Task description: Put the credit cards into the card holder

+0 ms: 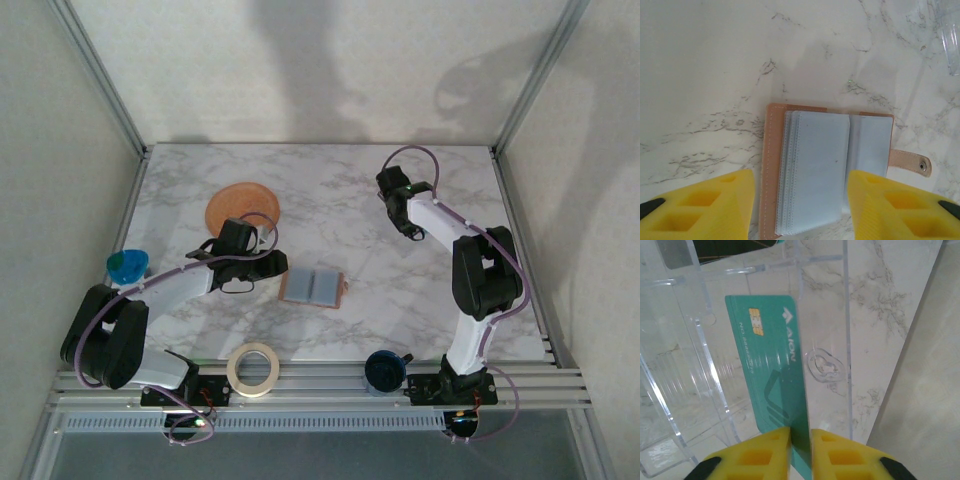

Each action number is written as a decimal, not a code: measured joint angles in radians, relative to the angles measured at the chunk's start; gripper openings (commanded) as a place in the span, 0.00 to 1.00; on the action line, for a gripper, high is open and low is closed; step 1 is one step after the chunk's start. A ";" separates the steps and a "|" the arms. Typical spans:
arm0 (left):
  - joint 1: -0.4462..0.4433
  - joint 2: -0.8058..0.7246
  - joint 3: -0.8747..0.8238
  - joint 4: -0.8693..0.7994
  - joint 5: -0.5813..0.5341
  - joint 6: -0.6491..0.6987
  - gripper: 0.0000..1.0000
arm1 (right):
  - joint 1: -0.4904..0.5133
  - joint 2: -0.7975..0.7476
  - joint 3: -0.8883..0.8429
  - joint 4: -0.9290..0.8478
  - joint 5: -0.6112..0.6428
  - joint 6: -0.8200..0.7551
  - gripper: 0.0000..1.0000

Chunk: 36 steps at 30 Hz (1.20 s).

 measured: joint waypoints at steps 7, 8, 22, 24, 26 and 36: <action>0.000 0.000 0.000 -0.001 0.000 0.001 0.51 | 0.008 -0.025 0.000 -0.017 -0.021 0.000 0.03; 0.000 0.000 0.000 -0.002 0.000 0.001 0.51 | 0.008 -0.033 0.001 -0.023 -0.032 0.003 0.03; 0.006 -0.034 -0.021 -0.013 0.053 0.003 0.51 | 0.015 -0.346 -0.040 -0.069 -0.570 0.330 0.00; 0.006 -0.036 -0.042 0.002 0.072 0.000 0.51 | 0.016 -0.440 -0.151 0.011 -0.766 0.426 0.00; 0.006 -0.035 -0.063 0.007 0.084 -0.004 0.51 | 0.026 -0.483 -0.246 0.081 -0.935 0.508 0.00; 0.000 0.051 -0.073 0.047 0.105 -0.005 0.43 | 0.143 -0.338 -0.492 0.457 -1.428 0.802 0.00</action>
